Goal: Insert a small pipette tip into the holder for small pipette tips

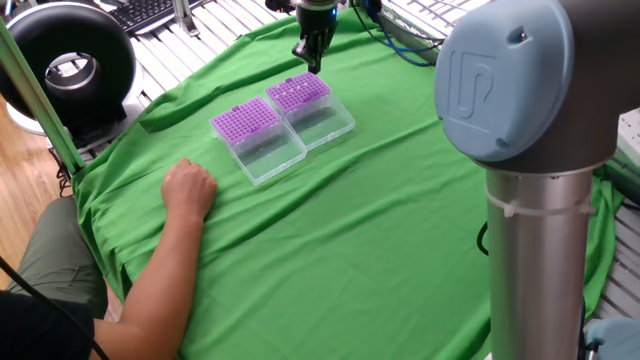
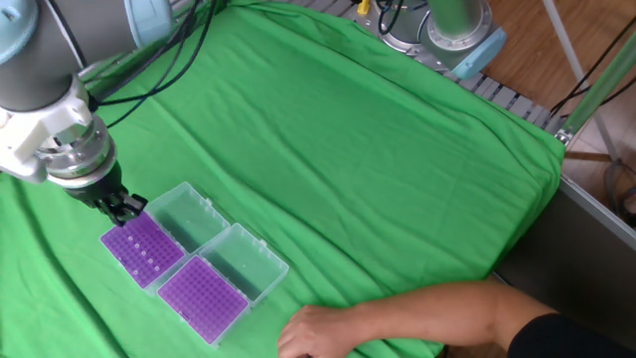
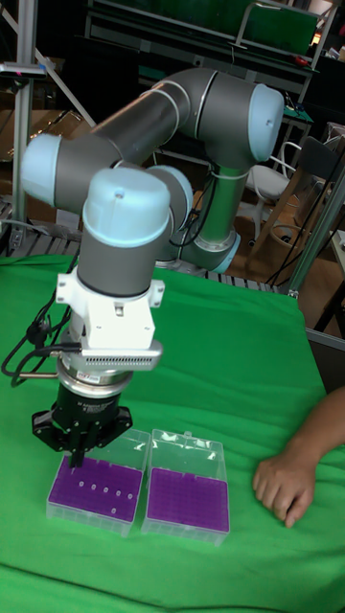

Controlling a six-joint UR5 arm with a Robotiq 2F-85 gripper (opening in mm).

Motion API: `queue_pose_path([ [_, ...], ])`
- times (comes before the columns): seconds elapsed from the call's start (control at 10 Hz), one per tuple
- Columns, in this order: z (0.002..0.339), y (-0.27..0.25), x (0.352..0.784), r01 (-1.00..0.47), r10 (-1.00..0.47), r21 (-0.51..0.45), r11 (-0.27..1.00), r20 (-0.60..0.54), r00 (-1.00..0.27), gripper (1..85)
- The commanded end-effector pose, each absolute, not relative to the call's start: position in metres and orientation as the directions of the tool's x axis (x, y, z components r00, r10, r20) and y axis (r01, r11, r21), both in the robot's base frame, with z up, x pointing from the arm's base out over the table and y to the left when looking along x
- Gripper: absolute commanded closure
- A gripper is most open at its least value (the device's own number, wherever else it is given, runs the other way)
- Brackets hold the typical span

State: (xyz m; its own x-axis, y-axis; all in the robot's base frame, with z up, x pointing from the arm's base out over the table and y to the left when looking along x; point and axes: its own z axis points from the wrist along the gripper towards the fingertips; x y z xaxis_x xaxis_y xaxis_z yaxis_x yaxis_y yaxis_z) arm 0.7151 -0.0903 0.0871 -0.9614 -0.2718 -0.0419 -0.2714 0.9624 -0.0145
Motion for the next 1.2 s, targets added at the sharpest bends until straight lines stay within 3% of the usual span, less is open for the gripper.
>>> queue_pose_path([
  [0.0,0.117,-0.077,0.714,-0.241,-0.241,0.006,0.971,-0.03,-0.97,84.7],
  [0.6,0.119,-0.004,0.718,-0.102,-0.101,0.038,0.994,-0.041,-0.994,84.7],
  [1.1,0.091,0.044,0.711,-0.049,-0.047,0.022,0.999,-0.065,-0.997,84.7],
])
